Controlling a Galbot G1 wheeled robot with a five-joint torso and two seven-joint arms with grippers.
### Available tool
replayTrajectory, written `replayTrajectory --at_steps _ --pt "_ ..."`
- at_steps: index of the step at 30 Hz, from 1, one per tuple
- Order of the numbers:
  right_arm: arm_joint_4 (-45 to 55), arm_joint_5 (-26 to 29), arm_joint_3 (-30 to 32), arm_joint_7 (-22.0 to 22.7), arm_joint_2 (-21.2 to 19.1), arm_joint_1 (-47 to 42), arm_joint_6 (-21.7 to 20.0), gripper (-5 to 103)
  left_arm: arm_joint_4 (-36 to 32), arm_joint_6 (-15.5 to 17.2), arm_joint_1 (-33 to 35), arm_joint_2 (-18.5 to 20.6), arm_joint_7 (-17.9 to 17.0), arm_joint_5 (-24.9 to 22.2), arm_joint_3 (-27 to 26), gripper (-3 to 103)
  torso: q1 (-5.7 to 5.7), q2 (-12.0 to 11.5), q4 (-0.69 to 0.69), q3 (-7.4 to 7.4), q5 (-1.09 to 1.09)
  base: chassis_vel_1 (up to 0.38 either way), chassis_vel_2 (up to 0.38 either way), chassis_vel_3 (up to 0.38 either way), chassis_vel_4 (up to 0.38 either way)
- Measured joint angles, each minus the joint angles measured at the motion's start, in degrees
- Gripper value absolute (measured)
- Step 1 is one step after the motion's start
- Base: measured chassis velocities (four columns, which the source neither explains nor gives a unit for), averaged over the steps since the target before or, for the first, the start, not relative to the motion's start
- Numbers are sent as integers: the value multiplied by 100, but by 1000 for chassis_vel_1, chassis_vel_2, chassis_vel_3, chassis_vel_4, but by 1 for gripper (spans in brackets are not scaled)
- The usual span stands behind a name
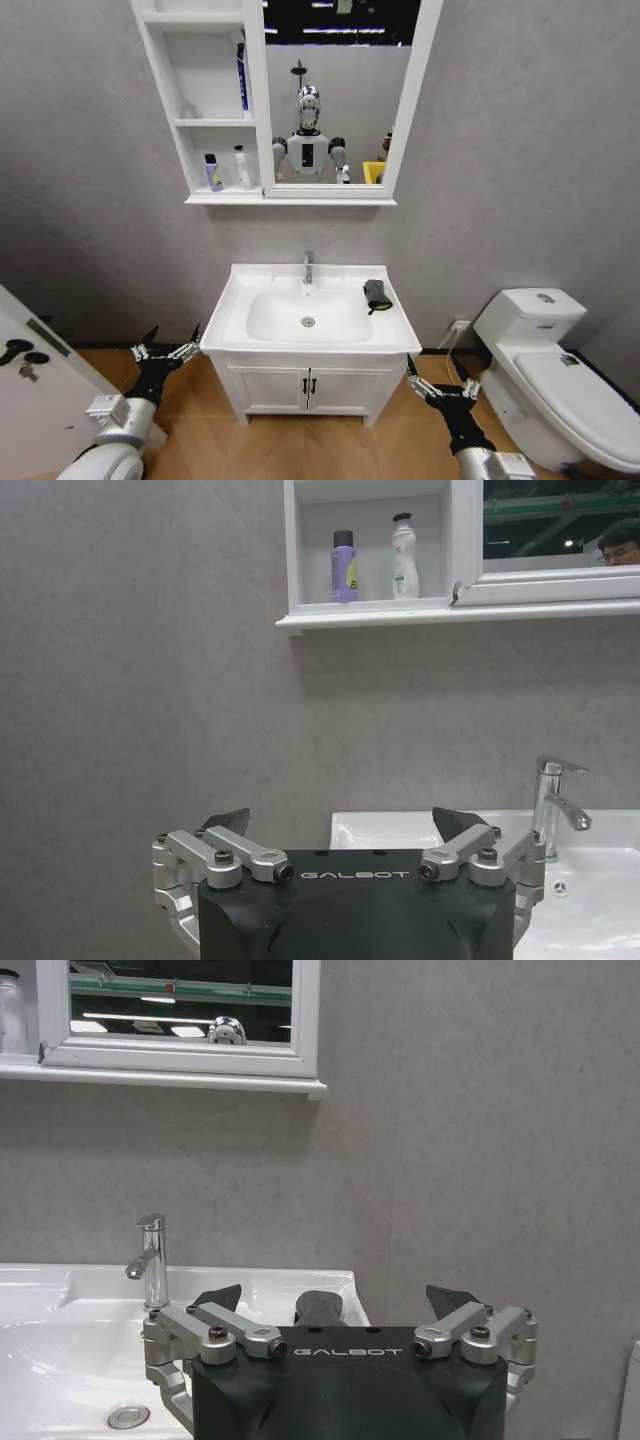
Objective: Move facial cleanser and shampoo from washbasin to cabinet, then wipe washbasin with towel.
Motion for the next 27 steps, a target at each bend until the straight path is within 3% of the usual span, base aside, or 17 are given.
replayTrajectory --at_steps 27 --pt "-3 4 -1 6 -1 2 -3 100 0 1 1 0 4 0 0 100 4 -2 1 2 7 340 -341 -333 334"
